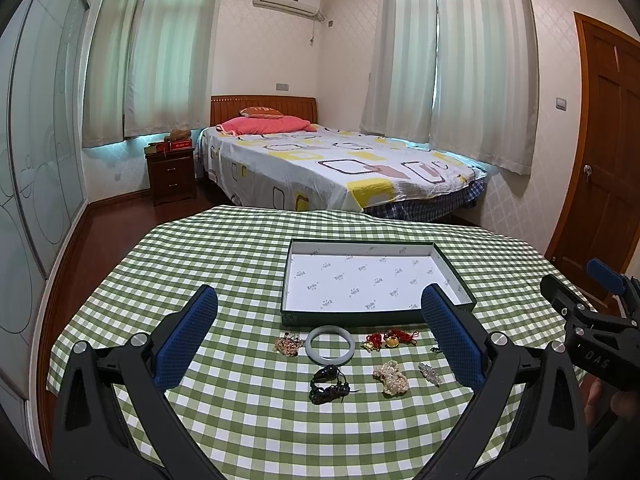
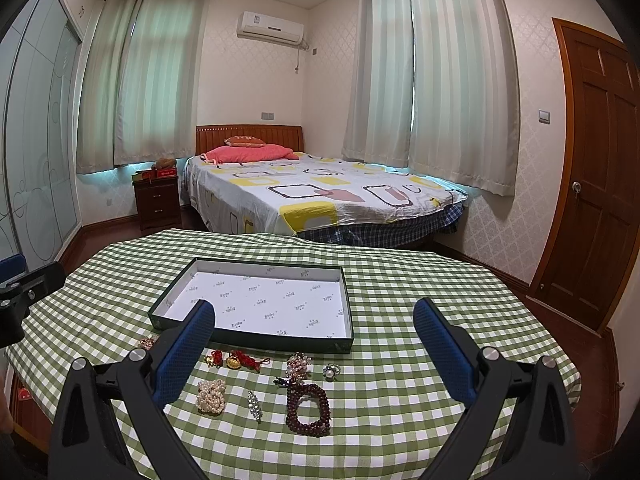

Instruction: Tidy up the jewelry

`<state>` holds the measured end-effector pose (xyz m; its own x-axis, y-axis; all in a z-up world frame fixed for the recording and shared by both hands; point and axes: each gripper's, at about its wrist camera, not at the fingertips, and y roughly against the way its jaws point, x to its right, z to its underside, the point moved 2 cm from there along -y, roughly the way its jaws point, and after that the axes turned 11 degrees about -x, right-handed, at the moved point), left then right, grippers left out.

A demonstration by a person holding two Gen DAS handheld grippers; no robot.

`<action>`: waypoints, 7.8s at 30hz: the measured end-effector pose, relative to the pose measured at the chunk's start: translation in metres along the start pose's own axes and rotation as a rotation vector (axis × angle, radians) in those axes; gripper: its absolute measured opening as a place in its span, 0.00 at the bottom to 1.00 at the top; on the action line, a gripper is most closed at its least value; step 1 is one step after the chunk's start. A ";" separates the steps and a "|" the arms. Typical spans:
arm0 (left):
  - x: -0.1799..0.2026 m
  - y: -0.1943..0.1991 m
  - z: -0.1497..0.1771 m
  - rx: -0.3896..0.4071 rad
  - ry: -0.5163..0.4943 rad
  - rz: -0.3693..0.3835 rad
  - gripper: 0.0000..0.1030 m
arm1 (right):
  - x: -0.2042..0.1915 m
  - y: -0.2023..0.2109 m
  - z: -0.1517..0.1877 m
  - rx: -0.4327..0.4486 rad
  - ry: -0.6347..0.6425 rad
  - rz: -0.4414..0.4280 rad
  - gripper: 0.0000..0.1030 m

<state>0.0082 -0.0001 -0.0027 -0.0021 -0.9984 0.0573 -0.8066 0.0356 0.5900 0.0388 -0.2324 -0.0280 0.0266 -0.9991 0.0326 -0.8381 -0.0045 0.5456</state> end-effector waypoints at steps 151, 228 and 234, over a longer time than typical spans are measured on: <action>0.006 -0.164 -0.018 -0.212 -0.089 0.132 0.18 | 0.016 -0.134 -0.004 -0.127 -0.016 -0.181 0.15; -0.013 -0.163 0.045 -0.268 -0.010 0.055 0.65 | -0.024 -0.142 0.075 -0.320 0.089 -0.265 0.44; -0.012 -0.156 0.060 -0.274 -0.010 0.054 0.65 | -0.029 -0.144 0.085 -0.349 0.107 -0.289 0.39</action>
<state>0.0983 0.0041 -0.1435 -0.0482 -0.9950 0.0874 -0.6150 0.0985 0.7824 0.1122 -0.2061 -0.1789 0.3041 -0.9488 -0.0861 -0.5545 -0.2498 0.7938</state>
